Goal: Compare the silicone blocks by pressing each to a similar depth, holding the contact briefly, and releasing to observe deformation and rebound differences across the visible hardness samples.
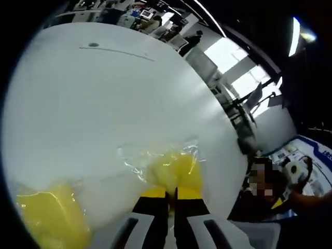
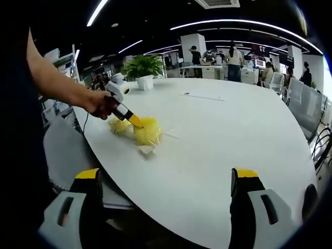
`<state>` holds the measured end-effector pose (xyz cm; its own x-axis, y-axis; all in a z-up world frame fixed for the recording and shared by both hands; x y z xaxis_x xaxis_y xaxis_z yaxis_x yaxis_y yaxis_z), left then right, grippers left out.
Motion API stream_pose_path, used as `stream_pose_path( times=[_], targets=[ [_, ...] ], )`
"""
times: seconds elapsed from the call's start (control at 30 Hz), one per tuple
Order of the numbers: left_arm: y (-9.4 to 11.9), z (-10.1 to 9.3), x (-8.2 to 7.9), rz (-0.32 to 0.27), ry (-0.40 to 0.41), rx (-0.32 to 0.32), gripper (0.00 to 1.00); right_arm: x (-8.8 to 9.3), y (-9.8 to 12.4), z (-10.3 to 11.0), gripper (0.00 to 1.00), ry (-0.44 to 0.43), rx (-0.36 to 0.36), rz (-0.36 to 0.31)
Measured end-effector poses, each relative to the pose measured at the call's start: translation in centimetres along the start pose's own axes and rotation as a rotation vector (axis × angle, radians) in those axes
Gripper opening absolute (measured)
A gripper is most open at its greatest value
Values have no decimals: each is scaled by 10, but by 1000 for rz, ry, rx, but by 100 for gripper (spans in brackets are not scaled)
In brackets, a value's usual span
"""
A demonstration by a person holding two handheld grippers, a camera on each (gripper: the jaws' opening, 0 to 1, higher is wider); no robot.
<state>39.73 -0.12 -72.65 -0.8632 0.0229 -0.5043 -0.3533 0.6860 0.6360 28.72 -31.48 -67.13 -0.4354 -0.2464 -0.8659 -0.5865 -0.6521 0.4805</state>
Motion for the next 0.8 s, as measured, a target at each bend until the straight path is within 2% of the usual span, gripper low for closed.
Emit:
stream_pose_path(
  times=[0.03,0.13,0.53,0.8],
  targets=[
    [2,0,3,-17,19,2,0,-1,0,0,96,1,2,-1],
    [6,0,5,-39,10,-6,0,-2,0,1,96,7,-2,-2],
    [11,-4,2,-52,0,10,0,-4,-1,4,96,20,-8,2],
    [15,-16,-14,-127,-5,51,0,-1,-1,8,96,19,-10,12]
  ],
)
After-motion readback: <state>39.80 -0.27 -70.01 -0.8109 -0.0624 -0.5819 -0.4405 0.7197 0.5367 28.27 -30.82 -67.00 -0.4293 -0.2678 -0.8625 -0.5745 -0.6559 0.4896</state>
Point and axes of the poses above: the point that each gripper's makers call its tool centre point, and the gripper's own axes: y roughly backward along the fingers, z roughly to its left, x roughly out of its underside, the point moved 8 cm from there along y, roughly backward along the fingers
